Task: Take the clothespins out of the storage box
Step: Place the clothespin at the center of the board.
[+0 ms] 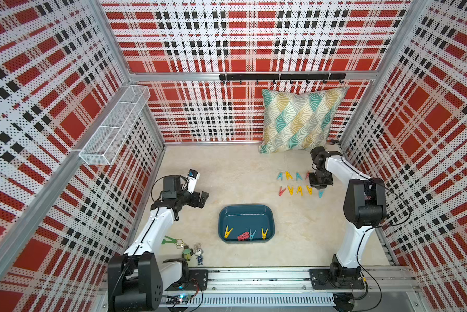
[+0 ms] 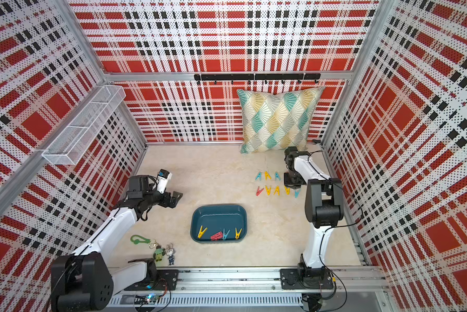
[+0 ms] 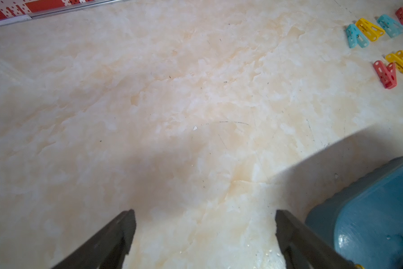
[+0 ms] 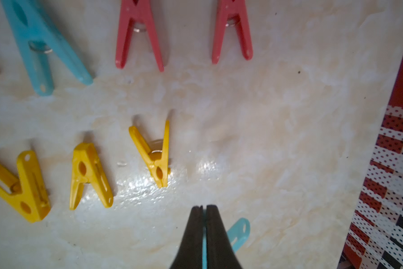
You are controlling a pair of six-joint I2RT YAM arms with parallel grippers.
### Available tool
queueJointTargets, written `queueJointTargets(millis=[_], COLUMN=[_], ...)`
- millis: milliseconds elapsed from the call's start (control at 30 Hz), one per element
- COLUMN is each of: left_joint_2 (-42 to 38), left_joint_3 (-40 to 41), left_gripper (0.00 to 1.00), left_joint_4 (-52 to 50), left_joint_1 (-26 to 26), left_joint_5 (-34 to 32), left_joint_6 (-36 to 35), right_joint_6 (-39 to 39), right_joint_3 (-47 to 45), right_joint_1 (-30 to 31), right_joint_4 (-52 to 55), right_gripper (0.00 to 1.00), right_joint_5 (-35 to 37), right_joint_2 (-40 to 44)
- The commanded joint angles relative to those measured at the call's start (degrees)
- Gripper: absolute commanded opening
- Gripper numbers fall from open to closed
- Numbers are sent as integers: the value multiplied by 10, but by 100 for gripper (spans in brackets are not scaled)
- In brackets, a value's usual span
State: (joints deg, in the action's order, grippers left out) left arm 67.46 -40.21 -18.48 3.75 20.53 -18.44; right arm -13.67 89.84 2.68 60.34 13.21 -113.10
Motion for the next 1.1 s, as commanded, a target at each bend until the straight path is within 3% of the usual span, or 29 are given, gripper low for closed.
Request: queueJointTargets(millis=[0,233,667,1067], left_joint_2=[1,-2,0,-1], left_joint_3=[2,2,1,1], left_gripper=[100,100,100,100], left_joint_4=[10,10,9,9], left_joint_1=[-3,-3,-3,-3], left_joint_5=[1,0,0,-1], left_joint_6=[-5,-3,-3,-3], right_joint_6=[19,29,44,43], right_joint_3=[37,85,102,119], right_joint_1=[-9,-10,-10,-9], right_joint_4=[19,32,15,18], right_gripper=[0,0,6,30], right_joint_5=[12,36,50,66], right_joint_2=[-34,-102,-139,-126])
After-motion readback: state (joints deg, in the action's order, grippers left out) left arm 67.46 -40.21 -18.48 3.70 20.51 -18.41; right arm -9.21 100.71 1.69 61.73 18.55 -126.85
